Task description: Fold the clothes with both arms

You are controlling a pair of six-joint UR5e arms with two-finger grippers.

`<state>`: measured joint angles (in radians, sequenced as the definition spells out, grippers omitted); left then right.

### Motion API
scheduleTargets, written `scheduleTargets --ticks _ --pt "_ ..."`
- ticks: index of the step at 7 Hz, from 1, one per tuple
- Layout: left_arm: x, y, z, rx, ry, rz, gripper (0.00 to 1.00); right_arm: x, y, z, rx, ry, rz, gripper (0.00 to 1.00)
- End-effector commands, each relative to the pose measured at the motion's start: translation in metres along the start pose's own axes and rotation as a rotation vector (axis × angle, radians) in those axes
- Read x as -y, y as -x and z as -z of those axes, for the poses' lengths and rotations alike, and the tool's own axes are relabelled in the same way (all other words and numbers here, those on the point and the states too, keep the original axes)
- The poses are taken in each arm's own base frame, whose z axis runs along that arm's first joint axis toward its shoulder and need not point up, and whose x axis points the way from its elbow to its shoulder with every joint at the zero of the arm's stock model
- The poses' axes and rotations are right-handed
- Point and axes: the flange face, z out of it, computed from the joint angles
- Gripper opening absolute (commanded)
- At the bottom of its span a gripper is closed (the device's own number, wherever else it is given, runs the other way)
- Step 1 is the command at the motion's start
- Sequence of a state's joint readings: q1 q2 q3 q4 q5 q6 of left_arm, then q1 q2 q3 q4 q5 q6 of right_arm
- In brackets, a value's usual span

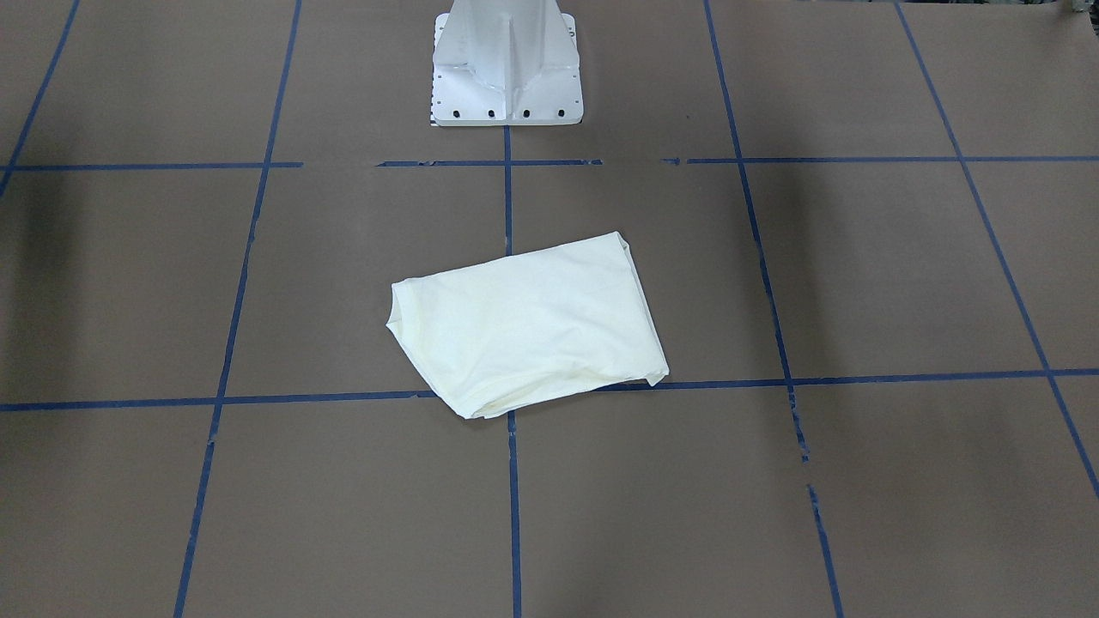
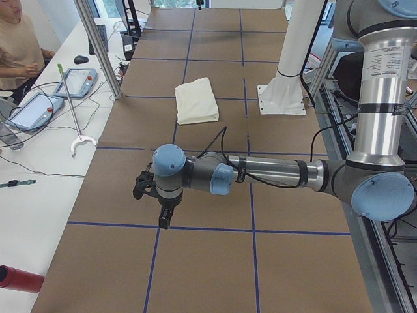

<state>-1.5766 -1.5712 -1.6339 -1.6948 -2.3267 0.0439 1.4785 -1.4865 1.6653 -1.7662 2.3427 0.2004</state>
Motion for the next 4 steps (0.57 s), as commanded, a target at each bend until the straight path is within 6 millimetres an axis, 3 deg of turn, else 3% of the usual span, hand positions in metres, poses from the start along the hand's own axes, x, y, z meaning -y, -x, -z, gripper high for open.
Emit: scheduleTargets --ticks 1,4 --pt "0.0050 -0.0030 0.0023 -0.002 -0.007 -0.010 1.00 0.0019 0.0039 0.0027 0.001 -0.005 0.005 1.00" --pt "0.0117 -0.0058 0.0042 -0.003 -0.016 -0.018 1.00 0.0036 0.0069 0.0017 0.002 -0.003 0.009 1.00"
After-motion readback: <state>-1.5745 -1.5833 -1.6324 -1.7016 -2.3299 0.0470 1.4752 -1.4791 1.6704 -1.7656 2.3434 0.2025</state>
